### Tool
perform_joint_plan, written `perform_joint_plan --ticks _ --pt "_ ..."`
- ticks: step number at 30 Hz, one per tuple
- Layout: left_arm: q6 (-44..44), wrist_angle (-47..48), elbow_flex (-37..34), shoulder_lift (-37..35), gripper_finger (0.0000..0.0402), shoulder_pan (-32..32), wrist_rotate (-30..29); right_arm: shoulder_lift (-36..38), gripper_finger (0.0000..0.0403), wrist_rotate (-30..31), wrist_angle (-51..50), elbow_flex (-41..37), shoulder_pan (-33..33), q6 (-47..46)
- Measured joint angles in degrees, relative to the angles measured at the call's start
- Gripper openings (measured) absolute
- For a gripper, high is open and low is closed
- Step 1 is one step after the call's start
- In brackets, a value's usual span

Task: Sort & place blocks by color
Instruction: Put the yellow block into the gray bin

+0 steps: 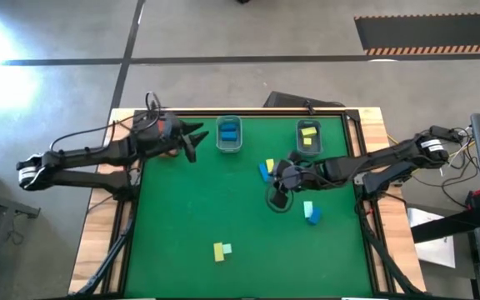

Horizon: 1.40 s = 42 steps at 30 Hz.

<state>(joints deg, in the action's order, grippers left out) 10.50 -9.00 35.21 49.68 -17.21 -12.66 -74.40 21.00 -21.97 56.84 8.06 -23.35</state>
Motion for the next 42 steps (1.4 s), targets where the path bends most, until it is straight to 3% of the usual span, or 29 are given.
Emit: perform_joint_plan --ticks 3,9,20,25,35,42 --pt "-0.9 -7.1 -3.2 -0.1 0.0161 0.1 0.0 -0.4 0.0054 0.0 -3.6 0.0 -2.3 -6.7" --pt "-5.3 -10.3 -5.0 0.0 0.0161 0.1 -0.1 -1.4 0.0026 0.2 -11.6 0.0 -7.9 -19.4" --pt "-7.4 -10.1 -5.6 0.0 0.0161 0.1 -0.1 -8.8 0.0018 0.1 -11.6 0.0 -14.2 -24.2" --pt "-7.9 -10.1 -5.9 0.0 0.0161 0.1 0.0 -12.3 0.0058 0.0 -11.3 0.0 -16.0 -28.3" --pt "-7.9 -10.0 -6.5 0.0 0.0161 0.1 0.0 -19.1 0.0197 -2.1 -9.5 5.7 -17.5 -29.8" --pt "-8.0 -10.0 -6.5 0.0 0.0161 0.1 0.0 -24.2 0.024 -2.0 -16.7 12.1 -17.7 -29.2"
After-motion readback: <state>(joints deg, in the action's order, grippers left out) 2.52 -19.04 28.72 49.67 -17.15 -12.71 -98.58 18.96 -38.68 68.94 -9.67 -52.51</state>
